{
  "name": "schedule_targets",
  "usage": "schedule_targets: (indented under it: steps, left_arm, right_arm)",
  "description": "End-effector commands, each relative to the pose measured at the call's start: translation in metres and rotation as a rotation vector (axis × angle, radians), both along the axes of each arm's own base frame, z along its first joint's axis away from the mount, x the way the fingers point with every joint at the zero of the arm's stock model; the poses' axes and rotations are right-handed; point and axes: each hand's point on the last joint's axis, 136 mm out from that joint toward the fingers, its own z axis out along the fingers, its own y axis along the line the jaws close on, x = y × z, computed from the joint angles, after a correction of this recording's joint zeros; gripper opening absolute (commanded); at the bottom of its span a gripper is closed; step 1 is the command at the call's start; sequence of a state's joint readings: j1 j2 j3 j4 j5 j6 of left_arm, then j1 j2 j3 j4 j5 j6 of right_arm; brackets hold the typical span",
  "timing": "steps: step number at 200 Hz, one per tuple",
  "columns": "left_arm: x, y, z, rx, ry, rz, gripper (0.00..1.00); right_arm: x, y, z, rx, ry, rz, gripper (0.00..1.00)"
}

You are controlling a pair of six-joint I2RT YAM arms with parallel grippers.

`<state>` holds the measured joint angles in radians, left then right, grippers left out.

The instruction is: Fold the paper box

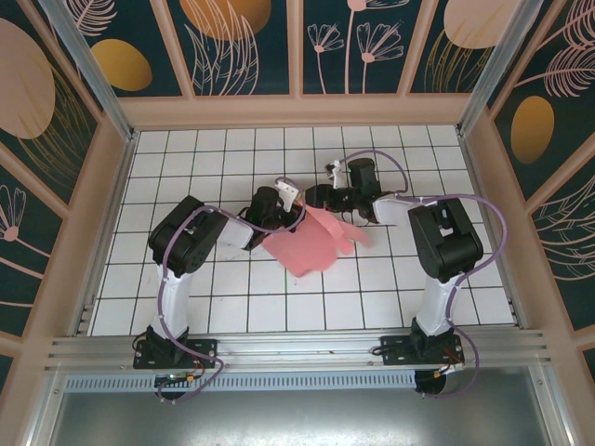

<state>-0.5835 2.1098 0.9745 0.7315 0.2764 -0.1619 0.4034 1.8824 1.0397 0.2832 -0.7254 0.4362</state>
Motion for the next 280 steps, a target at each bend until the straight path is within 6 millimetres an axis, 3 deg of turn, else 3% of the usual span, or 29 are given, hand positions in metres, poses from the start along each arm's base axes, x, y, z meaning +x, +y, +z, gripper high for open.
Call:
schedule_targets:
  steps: [1, 26, 62, 101, 155, 180, 204, 217, 253, 280]
  left_arm:
    - [0.007, -0.009, 0.023, -0.058, -0.027, -0.009, 0.0]
    - [0.007, -0.008, 0.026, -0.065, -0.019, 0.002, 0.0]
    - [0.01, -0.004, 0.044, -0.123, -0.035, 0.044, 0.0]
    - [0.014, 0.005, 0.049, -0.21, 0.026, 0.12, 0.0]
    - [0.035, 0.029, 0.083, -0.41, 0.13, 0.278, 0.0]
    - [0.043, 0.035, 0.104, -0.532, 0.156, 0.279, 0.0]
    - [0.041, 0.029, 0.112, -0.578, 0.171, 0.243, 0.0]
    - [0.047, 0.025, 0.123, -0.596, 0.153, 0.23, 0.0]
    - [0.051, 0.026, 0.113, -0.538, 0.147, 0.245, 0.0]
    - [0.045, 0.018, 0.128, -0.588, 0.137, 0.179, 0.0]
  right_arm:
    - [-0.015, 0.0, -0.024, -0.036, 0.088, 0.019, 0.56]
    - [-0.011, -0.003, -0.013, -0.043, 0.041, -0.002, 0.56]
    - [0.0, -0.02, 0.027, -0.007, -0.093, -0.085, 0.66]
    - [0.005, -0.062, 0.066, 0.074, -0.178, -0.227, 0.69]
    - [-0.004, -0.136, 0.11, 0.098, -0.293, -0.496, 0.69]
    - [-0.016, -0.168, 0.114, 0.1, -0.319, -0.62, 0.69]
    - [-0.025, -0.187, 0.11, 0.102, -0.314, -0.695, 0.69]
    - [-0.03, -0.19, 0.11, 0.113, -0.316, -0.71, 0.69]
    - [-0.041, -0.194, 0.121, 0.137, -0.369, -0.722, 0.68]
    - [-0.043, -0.188, 0.119, 0.144, -0.349, -0.686, 0.68]
